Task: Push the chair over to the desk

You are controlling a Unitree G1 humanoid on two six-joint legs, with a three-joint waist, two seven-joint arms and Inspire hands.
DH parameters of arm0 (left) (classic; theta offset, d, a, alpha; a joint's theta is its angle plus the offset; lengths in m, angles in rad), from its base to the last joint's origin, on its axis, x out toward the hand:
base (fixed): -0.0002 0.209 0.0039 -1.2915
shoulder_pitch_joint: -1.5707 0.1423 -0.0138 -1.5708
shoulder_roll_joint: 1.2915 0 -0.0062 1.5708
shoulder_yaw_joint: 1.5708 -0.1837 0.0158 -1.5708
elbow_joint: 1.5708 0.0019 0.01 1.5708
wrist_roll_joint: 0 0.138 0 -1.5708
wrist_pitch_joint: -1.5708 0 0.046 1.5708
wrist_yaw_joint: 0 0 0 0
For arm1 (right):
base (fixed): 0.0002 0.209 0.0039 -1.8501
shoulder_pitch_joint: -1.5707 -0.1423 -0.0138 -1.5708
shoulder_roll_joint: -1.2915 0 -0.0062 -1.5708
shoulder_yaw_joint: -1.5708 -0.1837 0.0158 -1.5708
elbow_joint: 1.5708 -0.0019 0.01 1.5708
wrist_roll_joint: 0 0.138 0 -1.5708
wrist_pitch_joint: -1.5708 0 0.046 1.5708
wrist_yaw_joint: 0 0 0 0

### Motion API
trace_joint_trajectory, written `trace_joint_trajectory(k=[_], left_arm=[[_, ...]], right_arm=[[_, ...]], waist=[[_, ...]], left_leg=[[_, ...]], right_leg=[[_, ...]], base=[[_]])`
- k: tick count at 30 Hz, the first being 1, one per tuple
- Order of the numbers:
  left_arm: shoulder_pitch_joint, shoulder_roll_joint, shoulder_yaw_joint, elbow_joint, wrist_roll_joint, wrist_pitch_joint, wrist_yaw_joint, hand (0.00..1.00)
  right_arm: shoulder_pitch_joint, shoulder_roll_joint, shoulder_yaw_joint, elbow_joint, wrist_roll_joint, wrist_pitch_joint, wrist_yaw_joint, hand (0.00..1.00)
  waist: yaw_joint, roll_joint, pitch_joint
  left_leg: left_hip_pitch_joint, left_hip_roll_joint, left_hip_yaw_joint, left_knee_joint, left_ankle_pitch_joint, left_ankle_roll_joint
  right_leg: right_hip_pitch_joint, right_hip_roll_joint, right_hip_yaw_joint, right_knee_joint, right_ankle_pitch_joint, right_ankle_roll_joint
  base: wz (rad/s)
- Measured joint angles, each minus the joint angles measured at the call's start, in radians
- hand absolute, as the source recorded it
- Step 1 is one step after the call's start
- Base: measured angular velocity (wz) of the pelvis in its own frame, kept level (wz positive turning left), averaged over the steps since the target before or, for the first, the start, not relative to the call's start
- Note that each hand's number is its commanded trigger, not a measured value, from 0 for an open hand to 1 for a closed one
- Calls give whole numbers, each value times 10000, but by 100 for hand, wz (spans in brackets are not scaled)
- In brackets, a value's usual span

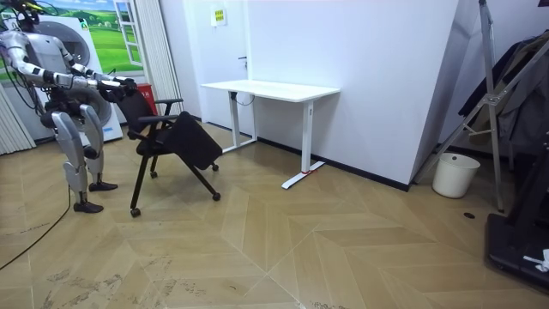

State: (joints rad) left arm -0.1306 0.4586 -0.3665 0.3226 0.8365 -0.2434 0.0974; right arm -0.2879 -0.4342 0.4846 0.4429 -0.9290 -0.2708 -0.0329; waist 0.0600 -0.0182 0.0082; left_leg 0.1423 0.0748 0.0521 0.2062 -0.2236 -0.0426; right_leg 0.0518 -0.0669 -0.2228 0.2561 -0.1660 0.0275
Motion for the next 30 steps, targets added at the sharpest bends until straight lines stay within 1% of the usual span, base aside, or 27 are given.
trace_joint_trajectory(k=[1, 4, 5, 6, 7, 8, 9, 10, 11, 12, 13, 14, 15, 16, 17, 18, 19, 20, 21, 22, 24, 25, 26, 27, 28, 29, 30], left_arm=[[-17, -11, 1, 58, 0, -31, 0, 100], [-229, -32, 1, 408, 17, -192, 27, 100], [-327, -69, 4, 592, 26, -296, 39, 100], [-341, -124, 8, 779, 26, -380, 47, 100], [-321, -142, 15, 863, 21, -424, 48, 100], [-230, -163, 71, 913, 9, -484, 47, 100], [-157, -199, 88, 940, -30, -495, 57, 100], [-137, -224, 95, 989, -74, -510, 78, 100], [-138, -252, 92, 1138, -193, -569, 85, 100], [-136, -311, 89, 1329, -303, -668, 89, 100], [-149, -343, 79, 1401, -364, -698, 90, 100], [-270, -457, 31, 1443, -391, -703, 92, 100], [-371, -496, -13, 1534, -408, -723, 119, 100], [-410, -492, -17, 1579, -411, -774, 153, 100], [-512, -491, -52, 1696, -390, -874, 199, 100], [-585, -425, -52, 1622, -376, -930, 209, 100], [-644, -347, -51, 1566, -375, -976, 210, 100], [-769, -278, -50, 1563, -370, -1040, 206, 100], [-975, -234, -52, 1590, -360, -1066, 189, 100], [-1105, -198, -63, 1609, -363, -1073, 167, 100], [-1441, -116, -82, 1701, -363, -1067, 160, 100], [-1496, -103, -82, 1695, -361, -1066, 158, 100], [-1591, -69, -89, 1641, -355, -1066, 158, 100], [-1600, -62, -93, 1644, -335, -1070, 156, 100], [-1600, -63, -93, 1636, -325, -1070, 160, 100], [-1611, -57, -98, 1593, -323, -1070, 163, 100], [-1649, -38, -89, 1579, -308, -1075, 170, 100]], right_arm=[[0, 18, -1, 29, -27, -1, -3, 100], [-42, 107, -69, 352, -24, -135, -128, 100], [-3, 156, -211, 470, -32, -263, -170, 100], [77, 267, -349, 588, -163, -382, -196, 100], [105, 303, -362, 621, -211, -402, -197, 100], [125, 339, -382, 663, -236, -477, -196, 100], [144, 335, -430, 700, -243, -591, -199, 100], [147, 335, -434, 712, -261, -623, -203, 100], [141, 351, -434, 772, -298, -659, -237, 100], [136, 370, -429, 846, -288, -698, -247, 100], [133, 328, -431, 869, -285, -732, -255, 100], [128, 131, -437, 840, -168, -824, -338, 100], [108, 12, -436, 881, -104, -894, -498, 100], [98, 11, -436, 936, -102, -905, -602, 100], [88, 7, -432, 1128, -105, -986, -858, 100], [46, 2, -432, 1226, -104, -1066, -1050, 100], [17, 6, -432, 1240, -102, -1082, -1132, 100], [-5, 27, -430, 1255, -119, -1096, -1262, 100], [-74, 24, -434, 1258, -121, -1096, -1393, 100], [-128, 37, -458, 1273, -124, -1093, -1450, 100], [-406, 101, -460, 1512, -131, -1084, -1631, 100], [-455, 105, -462, 1553, -128, -1084, -1677, 100], [-502, 107, -471, 1601, -129, -1083, -1795, 100], [-491, 106, -471, 1620, -143, -1084, -1882, 100], [-480, 98, -469, 1618, -144, -1084, -1916, 100], [-476, 90, -460, 1608, -153, -1080, -1982, 100], [-483, 67, -465, 1579, -146, -1066, -2037, 100]], waist=[[-4, 1, 2], [-165, -118, 92], [-292, -137, 113], [-288, -127, 121], [-275, -88, 125], [-265, 36, 144], [-257, 179, 186], [-253, 264, 189], [-247, 371, 212], [-147, 359, 188], [-153, 316, 184], [-233, 284, 186], [-196, 280, 187], [-178, 270, 191], [-16, 264, 188], [88, 277, 182], [127, 260, 187], [157, 198, 166], [129, 120, 159], [96, 59, 184], [29, -87, 177], [10, -122, 181], [-20, -148, 165], [-22, -213, 102], [-23, -258, 71], [-35, -280, 0], [-29, -329, -16]], left_leg=[[-27, -2, 20, 88, -4, -5], [-593, 43, 188, 1201, -162, -110], [-950, 110, 394, 2005, -251, -144], [-1288, 224, 578, 2978, -271, -154], [-1447, 300, 575, 3511, -271, -154], [-1796, 482, 541, 4535, -267, -150], [-2200, 761, 494, 5503, -234, -110], [-2398, 898, 474, 6007, -162, -3], [-2839, 1001, 246, 6928, 204, 195], [-3244, 935, 183, 7430, 426, 283], [-3396, 754, 184, 7343, 246, 279], [-3923, 422, 303, 7032, -11, 305], [-4377, 222, 551, 6451, -8, 299], [-4508, 126, 664, 5957, 1, 283], [-4520, -22, 837, 4644, 58, 284], [-4525, -39, 798, 3436, 72, 286], [-4626, -26, 740, 3187, 266, 341], [-4713, -41, 731, 3144, 619, 382], [-4801, -87, 789, 3156, 747, 465], [-4837, -151, 809, 3146, 767, 503], [-4962, -203, 1116, 3147, 771, 559], [-4978, -215, 1196, 3155, 768, 568], [-4988, -296, 1294, 3187, 722, 657], [-4969, -426, 1368, 3184, 623, 817], [-4949, -494, 1427, 3185, 585, 878], [-4867, -663, 1501, 3239, 442, 1107], [-4792, -790, 1659, 3389, 277, 1356]], right_leg=[[-2, -13, -11, 59, -22, -2], [-5, -110, -264, 398, -280, -69], [-32, -138, -402, 548, -489, -103], [-17, -166, -413, 797, -731, -153], [3, -161, -411, 975, -852, -182], [3, -98, -396, 1339, -1121, -282], [-1, 53, -360, 1642, -1336, -391], [-14, 141, -341, 1782, -1427, -446], [-6, 174, -284, 2041, -1641, -608], [-22, 113, -48, 2373, -1858, -674], [-88, 26, 21, 2544, -1954, -694], [-351, -110, 26, 2770, -2089, -686], [-485, -185, 50, 2894, -2177, -623], [-512, -188, 82, 2903, -2216, -559], [-539, -163, 197, 2906, -2255, -502], [-601, -91, 222, 2947, -2316, -489], [-661, -79, 225, 3030, -2380, -470], [-729, -85, 268, 3090, -2463, -379], [-873, -112, 351, 3166, -2529, -262], [-936, -160, 377, 3209, -2550, -215], [-1082, -346, 459, 3144, -2528, -14], [-1098, -397, 482, 3126, -2541, 31], [-1092, -530, 515, 3074, -2566, 131], [-1056, -708, 505, 2990, -2610, 222], [-1055, -813, 531, 2974, -2641, 281], [-1017, -1014, 558, 3007, -2657, 370], [-1027, -1236, 520, 3302, -2675, 465]], base=[[5], [32], [40], [30], [3], [0], [0], [0], [-12], [-10], [8], [16], [11], [-21], [-32], [-32], [-21], [-6], [0], [0], [-9], [-13], [-11], [-15], [-21], [-34], [-37]])
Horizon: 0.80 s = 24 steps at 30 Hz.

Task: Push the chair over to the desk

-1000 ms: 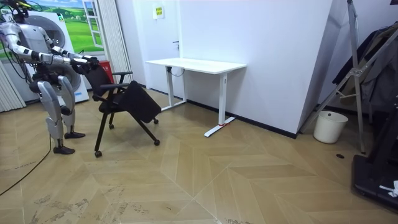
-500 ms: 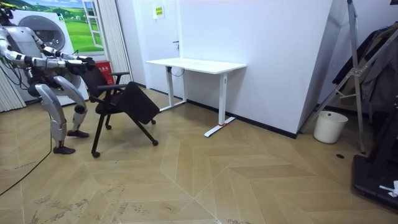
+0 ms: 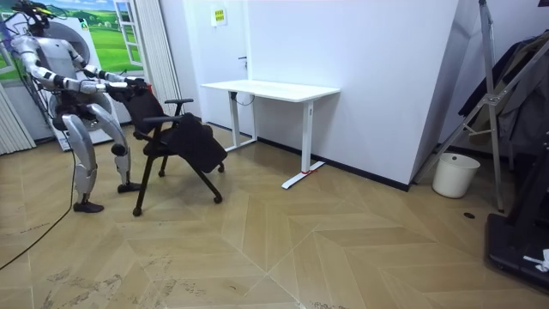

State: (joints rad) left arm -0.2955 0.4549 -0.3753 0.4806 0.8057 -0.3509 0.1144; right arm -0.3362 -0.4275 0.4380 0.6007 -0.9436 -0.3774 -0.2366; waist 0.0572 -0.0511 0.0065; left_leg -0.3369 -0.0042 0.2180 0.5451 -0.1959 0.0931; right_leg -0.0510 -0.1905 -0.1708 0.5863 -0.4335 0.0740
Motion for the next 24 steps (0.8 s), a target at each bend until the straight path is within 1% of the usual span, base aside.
trace_joint_trajectory(k=[1, 2, 3, 4, 5, 6, 7, 8, 9, 10, 11, 12, 13, 14, 15, 16, 17, 18, 19, 20, 21, 22, 23, 24], left_arm=[[-24, 4, 3, 11, 7, -8, 14, 100], [-98, -30, -1, 132, 0, -11, 55, 100], [-138, -82, -13, 314, -24, -57, 66, 100], [-136, -109, -22, 355, -24, -69, 68, 100], [-135, -132, -68, 422, -24, -89, 100, 100], [-137, -91, -138, 414, -24, -93, 132, 100], [-137, -57, -155, 392, -24, -98, 141, 100], [-178, 9, -182, 379, -31, -119, 190, 100], [-233, -3, -198, 414, -32, -113, 213, 100], [-259, -15, -200, 457, -32, -117, 223, 100], [-359, -5, -226, 549, -40, -180, 230, 100], [-497, 30, -297, 632, -66, -214, 255, 100], [-569, 45, -345, 727, -82, -225, 291, 100], [-649, 35, -347, 818, -74, -258, 316, 100], [-672, 50, -343, 901, -68, -285, 341, 100], [-673, 56, -341, 918, -67, -297, 343, 100], [-662, 88, -341, 941, -68, -333, 368, 100], [-640, 142, -324, 931, -68, -377, 402, 100], [-631, 139, -314, 936, -69, -386, 410, 100], [-620, 121, -311, 975, -55, -390, 418, 100], [-618, 103, -310, 997, -40, -391, 479, 100], [-615, 104, -310, 997, -39, -391, 509, 100], [-606, 104, -289, 995, -35, -390, 591, 100], [-603, 87, -259, 1055, -33, -391, 717, 100]], right_arm=[[-15, -5, -3, -5, 2, 13, -12, 100], [-89, 13, 34, 3, 1, 115, 6, 100], [-104, 41, 101, 14, -2, 230, 58, 100], [-96, 55, 107, 41, -1, 238, 78, 100], [-27, 60, 107, 43, 0, 236, 80, 100], [23, 83, 107, 52, 4, 237, 70, 100], [31, 93, 108, 52, 6, 237, 67, 100], [30, 131, 109, 48, 6, 241, 30, 100], [31, 144, 115, 42, 4, 275, -19, 100], [30, 139, 115, 41, 2, 280, -35, 100], [28, 136, 118, 30, 20, 305, -54, 100], [18, 128, 122, -5, 38, 365, -94, 100], [18, 131, 126, -3, 39, 391, -135, 100], [2, 170, 128, -2, 31, 436, -149, 100], [2, 209, 128, 1, 0, 467, -161, 100], [2, 224, 128, 10, -12, 466, -167, 100], [4, 228, 163, 17, -34, 461, -222, 100], [3, 239, 205, -3, -38, 459, -264, 100], [3, 236, 209, -16, -45, 459, -275, 100], [5, 234, 212, -7, -84, 459, -278, 100], [-34, 236, 213, 47, -86, 460, -289, 100], [-70, 236, 226, 64, -86, 460, -288, 100], [-147, 243, 226, 68, -115, 460, -278, 100], [-254, 253, 225, 88, -190, 460, -238, 100]], waist=[[14, -17, 24], [103, 24, 112], [105, 102, 178], [72, 126, 192], [-39, 144, 202], [-84, 184, 225], [-68, 181, 219], [-28, 167, 217], [-29, 210, 242], [-24, 232, 259], [-8, 259, 272], [15, 292, 319], [14, 302, 340], [35, 310, 357], [29, 310, 356], [54, 301, 359], [53, 234, 383], [59, 126, 370], [50, 116, 361], [-6, 77, 299], [67, 148, 294], [126, 180, 274], [176, 143, 214], [178, 180, 227]], left_leg=[[25, -78, 11, 120, -96, 151], [194, -141, 29, 339, -235, 369], [434, -190, 26, 435, -389, 453], [551, -220, 26, 436, -466, 468], [727, -252, 33, 436, -582, 523], [864, -249, 29, 437, -695, 545], [892, -244, 27, 453, -749, 551], [931, -236, 8, 467, -841, 554], [990, -198, -31, 468, -918, 542], [1026, -168, -38, 468, -963, 529], [1047, -87, -57, 501, -1052, 483], [1044, -27, -156, 588, -1125, 421], [1045, 31, -175, 653, -1185, 388], [1066, 148, -207, 759, -1304, 301], [1132, 226, -268, 806, -1403, 195], [1187, 265, -282, 809, -1449, 134], [1274, 294, -297, 808, -1546, 13], [1351, 309, -300, 881, -1707, -125], [1376, 370, -317, 986, -1805, -196], [1430, 543, -369, 1189, -1986, -396], [1537, 729, -459, 1301, -2146, -626], [1565, 822, -497, 1346, -2216, -738], [1641, 955, -575, 1368, -2322, -929], [1761, 1151, -583, 1395, -2414, -1105]], right_leg=[[-61, -115, -17, 397, -15, 75], [-396, -342, -80, 1493, 166, 11], [-806, -576, -19, 2735, 742, 4], [-1028, -683, 62, 3275, 1110, -4], [-1415, -910, 65, 4134, 1905, -19], [-1728, -1054, 76, 4764, 2524, -28], [-1911, -1060, 115, 5001, 2717, -35], [-2277, -1042, 223, 5329, 2738, -39], [-2534, -1021, 142, 5448, 2550, -2], [-2665, -1002, 91, 5401, 2430, -32], [-2989, -995, -82, 5169, 2217, -57], [-3207, -983, -327, 4653, 2062, -12], [-3275, -935, -405, 4266, 2044, 5], [-3397, -745, -481, 3348, 2043, 3], [-3421, -549, -529, 2238, 2081, -46], [-3407, -451, -546, 1692, 2136, -76], [-3363, -313, -558, 713, 2325, -194], [-3323, -231, -520, 54, 2532, -251], [-3294, -178, -499, -13, 2696, -357], [-3233, -55, -519, 90, 2870, -533], [-3144, 185, -543, 179, 2773, -737], [-3131, 287, -562, 239, 2704, -838], [-3129, 405, -650, 417, 2559, -1035], [-3051, 505, -778, 602, 2322, -1180]], base=[[-46], [-41], [-32], [-3], [10], [6], [-12], [-11], [-7], [0], [0], [4], [7], [5], [3], [4], [9], [15], [23], [14], [0], [-12], [-6], [0]])
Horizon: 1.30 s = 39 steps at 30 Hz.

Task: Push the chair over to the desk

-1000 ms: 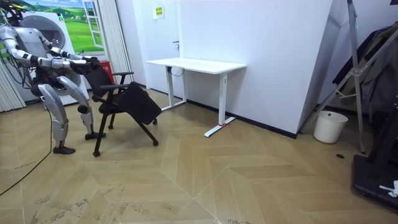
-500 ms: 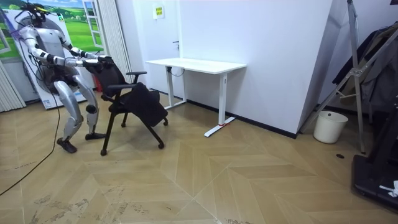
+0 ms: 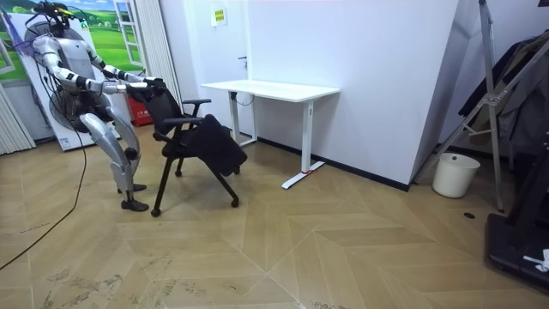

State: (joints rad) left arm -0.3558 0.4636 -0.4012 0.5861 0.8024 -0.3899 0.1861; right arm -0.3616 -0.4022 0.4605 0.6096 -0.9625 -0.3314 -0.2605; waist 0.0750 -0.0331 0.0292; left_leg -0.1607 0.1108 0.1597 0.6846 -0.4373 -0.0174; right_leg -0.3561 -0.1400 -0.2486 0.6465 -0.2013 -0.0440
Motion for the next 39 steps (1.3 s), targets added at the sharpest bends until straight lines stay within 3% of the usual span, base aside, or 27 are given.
trace_joint_trajectory(k=[2, 4, 6, 8, 10, 12, 16, 20, 22, 25, 27, 31, 34, 35, 36, 37, 38, 39], left_arm=[[-9, -52, 42, 122, -33, 0, 94, 100], [-125, -116, 56, 233, -41, 11, 178, 100], [-315, -246, 54, 424, -41, 81, 263, 100], [-449, -282, 49, 517, -60, 126, 358, 100], [-464, -335, 140, 540, -31, 193, 611, 100], [-468, -518, 304, 572, 180, 327, 973, 100], [-478, -634, 385, 622, 243, 454, 1528, 100], [-511, -783, 415, 621, 243, 749, 1876, 100], [-512, -793, 408, 609, 249, 795, 1943, 100], [-509, -781, 425, 551, 250, 837, 1978, 100], [-507, -873, 426, 552, 242, 952, 1999, 100], [-490, -919, 396, 547, 241, 991, 2007, 100], [-322, -962, 336, 512, 249, 995, 2058, 100], [-224, -990, 304, 511, 266, 1014, 2059, 100], [-152, -937, 334, 528, 263, 904, 2084, 100], [-144, -904, 335, 571, 266, 853, 2051, 100], [-267, -980, 408, 570, 352, 859, 2041, 100], [-239, -1112, 418, 548, 405, 893, 1937, 100]], right_arm=[[-160, 26, 1, 46, -79, 0, 98, 100], [-341, 23, -6, 151, -125, 1, 112, 100], [-670, 21, -1, 495, -112, -91, 98, 100], [-929, 12, 34, 635, -107, -92, 96, 100], [-1238, -5, 70, 740, -115, -116, 116, 100], [-1513, -34, 82, 878, -145, -174, 116, 100], [-1868, -171, 251, 807, -149, -159, 125, 100], [-2066, -237, 395, 683, -153, 33, 122, 100], [-2067, -225, 416, 664, -129, 90, 122, 100], [-2078, -254, 487, 534, -123, 194, 122, 100], [-2067, -283, 558, 440, -139, 308, 125, 100], [-2067, -353, 659, 426, -96, 401, 136, 100], [-1943, -369, 701, 416, -61, 399, 201, 100], [-1833, -351, 708, 421, -63, 404, 217, 100], [-1827, -323, 807, 401, -50, 414, 224, 100], [-1746, -347, 840, 337, -38, 425, 222, 100], [-1741, -494, 851, 66, -3, 468, 278, 100], [-1664, -559, 848, 19, 38, 500, 367, 100]], waist=[[45, 61, 30], [33, 90, 50], [148, 77, 162], [166, 34, 190], [198, 18, 204], [195, -59, 215], [194, -130, 225], [170, -257, 232], [171, -235, 218], [309, -193, 192], [359, -273, 228], [435, -304, 246], [535, -312, 240], [653, -76, 103], [716, -180, 149], [624, -436, 198], [672, -659, 133], [747, -449, 114]], left_leg=[[168, 302, -45, 184, -122, -273], [-58, 571, -119, 1155, -162, -392], [-670, 864, -500, 2827, 324, -382], [-1039, 916, -710, 3536, 650, -412], [-1220, 911, -828, 3672, 763, -491], [-1269, 864, -885, 3375, 875, -566], [-1199, 818, -638, 2429, 828, -663], [-1186, 522, -521, 966, 858, -706], [-1465, 515, -509, 494, 933, -799], [-1887, 470, -396, 125, 1339, -998], [-1947, 391, -241, 145, 1469, -972], [-2143, 310, -209, 675, 1430, -894], [-2141, 146, 69, 772, 1226, -542], [-2156, 190, 117, 717, 1130, -371], [-2151, 55, 53, 1140, 1013, -365], [-2257, -207, 23, 1523, 839, -277], [-2528, -438, 53, 2349, 457, -264], [-2546, -431, -59, 2665, 250, -82]], right_leg=[[200, 255, -96, 323, -417, -189], [258, 346, -274, 837, -966, -382], [385, 358, -506, 1498, -1586, -636], [326, 351, -566, 1878, -1995, -699], [191, 322, -631, 2057, -2168, -819], [113, 165, -803, 2071, -2156, -1102], [-144, 50, -808, 1976, -2128, -1212], [-314, -200, -1010, 1813, -2100, -1307], [-271, -206, -1227, 1766, -2129, -1356], [-260, -371, -1638, 1768, -2207, -1382], [-235, -729, -1970, 1958, -2419, -1225], [-136, -1119, -2299, 2414, -2807, -1020], [21, -1326, -2351, 2691, -3246, 78], [83, -1282, -2216, 2894, -3369, 1182], [28, -1503, -1035, 4233, -3565, 884], [239, -1800, -176, 4619, -3714, 835], [387, -1816, 172, 4692, -4874, 875], [604, -1839, -155, 4652, -4982, 997]], base=[[4], [16], [14], [11], [3], [9], [8], [18], [24], [13], [24], [34], [31], [17], [35], [59], [76], [48]])
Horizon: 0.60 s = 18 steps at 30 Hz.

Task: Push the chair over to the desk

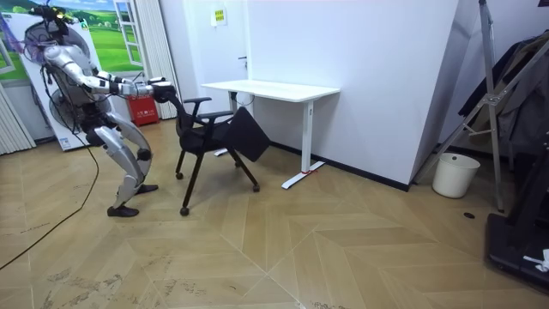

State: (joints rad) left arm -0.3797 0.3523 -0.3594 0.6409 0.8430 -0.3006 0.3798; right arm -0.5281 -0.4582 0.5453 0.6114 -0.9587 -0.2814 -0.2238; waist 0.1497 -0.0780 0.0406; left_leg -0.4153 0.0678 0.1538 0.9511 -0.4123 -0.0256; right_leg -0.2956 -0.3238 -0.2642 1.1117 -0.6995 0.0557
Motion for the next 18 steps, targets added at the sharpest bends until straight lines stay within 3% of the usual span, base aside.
trace_joint_trajectory(k=[1, 3, 4, 5, 6, 9, 11, 14, 15, 16, 17, 18], left_arm=[[53, 16, 0, -34, 25, -1, -7, 100], [295, 203, -2, -505, 264, 29, -9, 100], [371, 284, -8, -587, 333, 30, 20, 100], [350, 414, -6, -625, 351, 32, 52, 100], [268, 459, 1, -620, 351, 61, 49, 100], [-70, 531, -13, -467, 346, 125, -5, 100], [-179, 646, 72, -451, 404, 123, 3, 100], [-230, 708, 371, -475, 441, 90, 81, 100], [-290, 701, 465, -441, 448, 87, 87, 100], [-297, 707, 506, -416, 438, 85, 107, 100], [-305, 736, 570, -346, 397, 109, 182, 100], [-402, 758, 617, -182, 371, 109, 301, 100]], right_arm=[[26, 1, 0, 31, 30, 0, 65, 100], [272, 113, -11, 46, 126, -2, 64, 100], [296, 165, -15, 49, 158, -2, 13, 100], [291, 302, -34, 134, 154, 5, -112, 100], [223, 438, -111, 251, 97, 20, -195, 100], [-145, 762, -100, 662, 109, 132, -273, 100], [-372, 1024, -107, 917, 105, 167, -305, 100], [-689, 1152, 4, 920, 58, 329, -374, 100], [-786, 1199, 55, 963, 30, 431, -393, 100], [-855, 1252, 112, 1045, 25, 462, -427, 100], [-1048, 1368, 238, 1215, 13, 526, -497, 100], [-1179, 1486, 232, 1225, -73, 585, -496, 100]], waist=[[84, 9, 5], [380, 21, 6], [455, -56, -11], [505, -85, -73], [550, -127, -52], [864, -68, 113], [1053, -150, 161], [1463, -60, 220], [1603, 77, 328], [1644, 230, 399], [1820, 280, 371], [1873, 255, 352]], left_leg=[[70, -16, -65, -42, -17, 20], [195, 94, -250, -447, 22, 37], [198, 111, -273, -480, 54, -23], [169, 60, -377, -481, 71, -97], [161, -95, -501, -458, -38, -30], [169, -113, -745, -208, -277, 14], [176, -105, -877, -188, -338, -31], [145, 49, -966, -192, -364, -49], [233, 124, -1052, -216, -421, -93], [255, 174, -1168, -242, -450, -101], [253, 301, -1311, -336, -438, -180], [251, 438, -1414, -380, -427, -268]], right_leg=[[121, -15, -106, -137, -5, -2], [907, -326, -1196, -844, 339, 206], [991, -342, -1323, -935, 440, 182], [1077, -317, -1324, -998, 577, 43], [1131, -371, -1254, -834, 639, 21], [984, -427, -1043, -208, 1146, 50], [1031, -399, -1212, -251, 1200, -22], [1046, -139, -1302, -556, 1282, -30], [842, -26, -1208, -182, 1647, -27], [610, -18, -1053, 87, 1741, 0], [20, 238, -629, -2, 1600, 55], [-599, 281, -502, -456, 1587, 22]], base=[[26], [16], [23], [34], [39], [29], [16], [0], [-16], [-15], [0], [8]])
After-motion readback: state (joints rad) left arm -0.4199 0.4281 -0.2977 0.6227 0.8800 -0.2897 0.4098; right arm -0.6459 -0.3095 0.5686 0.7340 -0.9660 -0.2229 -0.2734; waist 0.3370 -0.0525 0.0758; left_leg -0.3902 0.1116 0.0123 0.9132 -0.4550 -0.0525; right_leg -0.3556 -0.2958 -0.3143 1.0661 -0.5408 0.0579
